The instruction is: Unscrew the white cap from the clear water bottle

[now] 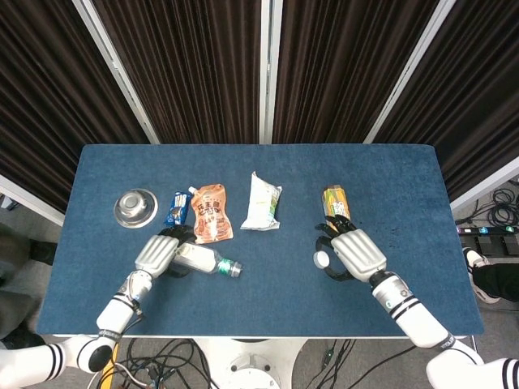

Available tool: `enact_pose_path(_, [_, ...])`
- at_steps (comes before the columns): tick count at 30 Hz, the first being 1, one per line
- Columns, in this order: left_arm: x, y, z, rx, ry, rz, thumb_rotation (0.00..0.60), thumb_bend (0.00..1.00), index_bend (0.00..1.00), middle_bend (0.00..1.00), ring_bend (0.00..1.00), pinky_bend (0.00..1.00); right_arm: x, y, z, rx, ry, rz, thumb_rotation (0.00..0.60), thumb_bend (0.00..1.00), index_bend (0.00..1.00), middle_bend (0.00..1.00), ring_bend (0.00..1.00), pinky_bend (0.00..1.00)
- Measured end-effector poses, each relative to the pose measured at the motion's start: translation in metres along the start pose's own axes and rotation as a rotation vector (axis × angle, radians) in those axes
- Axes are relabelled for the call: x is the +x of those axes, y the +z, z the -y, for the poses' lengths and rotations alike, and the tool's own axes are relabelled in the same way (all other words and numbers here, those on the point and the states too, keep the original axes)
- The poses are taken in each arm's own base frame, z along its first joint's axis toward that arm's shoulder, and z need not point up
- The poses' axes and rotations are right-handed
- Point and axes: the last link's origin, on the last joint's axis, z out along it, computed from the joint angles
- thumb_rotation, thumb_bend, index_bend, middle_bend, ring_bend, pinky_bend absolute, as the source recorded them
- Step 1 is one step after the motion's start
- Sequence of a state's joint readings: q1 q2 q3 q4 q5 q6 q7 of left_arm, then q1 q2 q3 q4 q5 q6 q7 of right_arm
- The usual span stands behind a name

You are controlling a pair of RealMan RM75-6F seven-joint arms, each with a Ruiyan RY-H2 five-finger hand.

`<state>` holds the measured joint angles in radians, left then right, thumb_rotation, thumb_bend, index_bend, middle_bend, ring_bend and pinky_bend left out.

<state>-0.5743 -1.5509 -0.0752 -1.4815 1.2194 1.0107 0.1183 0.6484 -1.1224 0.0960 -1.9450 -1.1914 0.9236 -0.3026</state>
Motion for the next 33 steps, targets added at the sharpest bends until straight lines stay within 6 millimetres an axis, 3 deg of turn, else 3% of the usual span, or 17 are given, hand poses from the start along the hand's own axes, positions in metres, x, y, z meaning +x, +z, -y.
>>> enact_pose_path(8, [0.024,-0.020,0.013,0.025,-0.031,-0.117,0.600,0.17,0.23,0.10,0.08,0.14,-0.034,0.028,0.003,0.007,-0.144,0.076,0.600,0.35,0.48,0.12,0.00,0.00])
enact_pose_path(15, [0.051,-0.053,0.043,0.101,-0.059,-0.236,0.600,0.17,0.23,0.10,0.08,0.13,-0.074,0.050,0.004,-0.002,-0.311,0.098,0.600,0.35,0.29,0.09,0.00,0.00])
enact_pose_path(20, [0.057,-0.070,0.057,0.134,-0.051,-0.266,0.600,0.16,0.23,0.10,0.08,0.13,-0.097,0.052,0.000,-0.019,-0.308,0.126,0.600,0.35,0.03,0.04,0.00,0.00])
enact_pose_path(24, [0.063,-0.080,0.068,0.166,-0.040,-0.278,0.600,0.16,0.23,0.10,0.08,0.13,-0.092,0.046,-0.005,-0.033,-0.271,0.092,0.600,0.35,0.00,0.04,0.00,0.00])
enact_pose_path(27, [0.071,-0.090,0.076,0.192,-0.027,-0.312,0.600,0.16,0.23,0.11,0.08,0.13,-0.073,0.033,-0.017,-0.065,-0.244,0.019,0.600,0.35,0.00,0.04,0.00,0.00])
enact_pose_path(33, [0.093,-0.125,0.101,0.272,0.053,-0.391,0.600,0.16,0.23,0.12,0.08,0.13,-0.029,-0.020,-0.056,-0.186,-0.239,-0.193,0.600,0.34,0.00,0.02,0.00,0.00])
